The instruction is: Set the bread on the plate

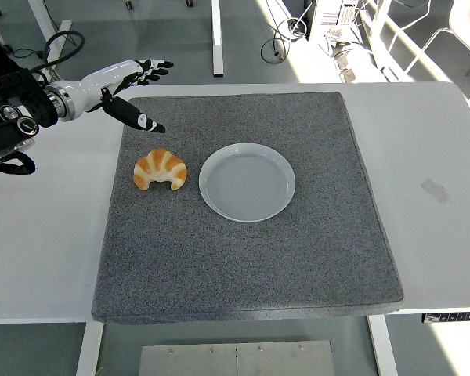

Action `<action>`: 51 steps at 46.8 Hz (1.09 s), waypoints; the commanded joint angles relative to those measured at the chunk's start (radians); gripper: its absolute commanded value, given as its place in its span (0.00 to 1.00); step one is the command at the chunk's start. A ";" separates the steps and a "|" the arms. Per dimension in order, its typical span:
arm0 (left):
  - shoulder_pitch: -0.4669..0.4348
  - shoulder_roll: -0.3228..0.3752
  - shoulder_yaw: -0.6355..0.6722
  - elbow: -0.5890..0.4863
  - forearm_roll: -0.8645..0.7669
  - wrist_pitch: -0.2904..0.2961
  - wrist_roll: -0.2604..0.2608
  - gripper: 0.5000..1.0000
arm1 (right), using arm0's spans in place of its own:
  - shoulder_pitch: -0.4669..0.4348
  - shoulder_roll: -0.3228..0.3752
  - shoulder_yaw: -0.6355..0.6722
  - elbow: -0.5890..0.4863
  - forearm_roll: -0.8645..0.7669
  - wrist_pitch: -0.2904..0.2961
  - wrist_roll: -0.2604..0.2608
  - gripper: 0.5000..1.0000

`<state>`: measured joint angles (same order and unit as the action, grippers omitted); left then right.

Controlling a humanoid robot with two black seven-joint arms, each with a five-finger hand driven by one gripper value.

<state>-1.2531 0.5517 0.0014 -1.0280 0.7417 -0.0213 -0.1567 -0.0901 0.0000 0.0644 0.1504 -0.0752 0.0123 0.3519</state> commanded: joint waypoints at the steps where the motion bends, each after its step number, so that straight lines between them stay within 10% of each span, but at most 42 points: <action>1: -0.006 0.001 0.034 -0.001 0.013 0.004 0.000 0.94 | 0.000 0.000 0.000 0.000 0.000 0.000 0.001 1.00; 51: -0.019 -0.009 0.177 0.002 0.157 0.007 -0.006 0.94 | 0.000 0.000 0.000 0.000 0.000 0.000 -0.001 1.00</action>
<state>-1.2709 0.5510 0.1781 -1.0276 0.8986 -0.0136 -0.1606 -0.0906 0.0000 0.0644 0.1504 -0.0752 0.0123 0.3520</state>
